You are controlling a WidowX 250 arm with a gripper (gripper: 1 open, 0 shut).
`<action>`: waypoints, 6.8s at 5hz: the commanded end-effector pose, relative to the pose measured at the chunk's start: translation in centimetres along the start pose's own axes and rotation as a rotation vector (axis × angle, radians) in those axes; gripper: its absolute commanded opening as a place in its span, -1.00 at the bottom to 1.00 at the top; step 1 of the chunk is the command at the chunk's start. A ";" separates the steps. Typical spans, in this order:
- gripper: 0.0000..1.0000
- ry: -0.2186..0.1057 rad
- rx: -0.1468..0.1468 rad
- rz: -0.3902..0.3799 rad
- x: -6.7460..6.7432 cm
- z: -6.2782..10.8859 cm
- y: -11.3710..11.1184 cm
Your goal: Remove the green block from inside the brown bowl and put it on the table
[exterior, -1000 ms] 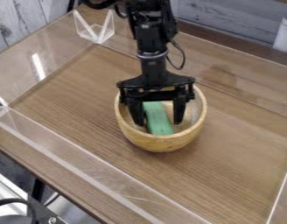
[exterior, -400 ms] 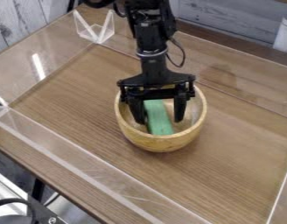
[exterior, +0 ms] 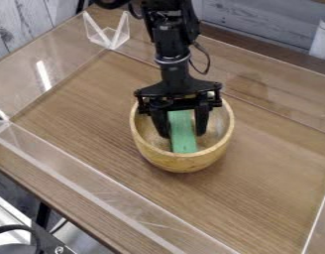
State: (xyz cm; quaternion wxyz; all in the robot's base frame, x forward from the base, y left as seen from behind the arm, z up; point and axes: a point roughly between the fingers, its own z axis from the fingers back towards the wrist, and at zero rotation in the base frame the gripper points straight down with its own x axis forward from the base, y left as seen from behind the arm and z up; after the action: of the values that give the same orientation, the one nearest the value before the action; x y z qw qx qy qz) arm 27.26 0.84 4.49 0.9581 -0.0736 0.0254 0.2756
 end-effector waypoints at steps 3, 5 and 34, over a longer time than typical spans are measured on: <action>-1.00 -0.032 -0.038 -0.003 0.9 2.4 -0.4; -1.00 -0.027 -0.064 -0.001 1.1 4.0 -0.2; -1.00 -0.228 0.078 0.030 10.3 2.5 13.8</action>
State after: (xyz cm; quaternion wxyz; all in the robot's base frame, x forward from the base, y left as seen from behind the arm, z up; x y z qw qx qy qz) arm 28.38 17.67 3.90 0.9532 -0.0105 -0.0627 0.2954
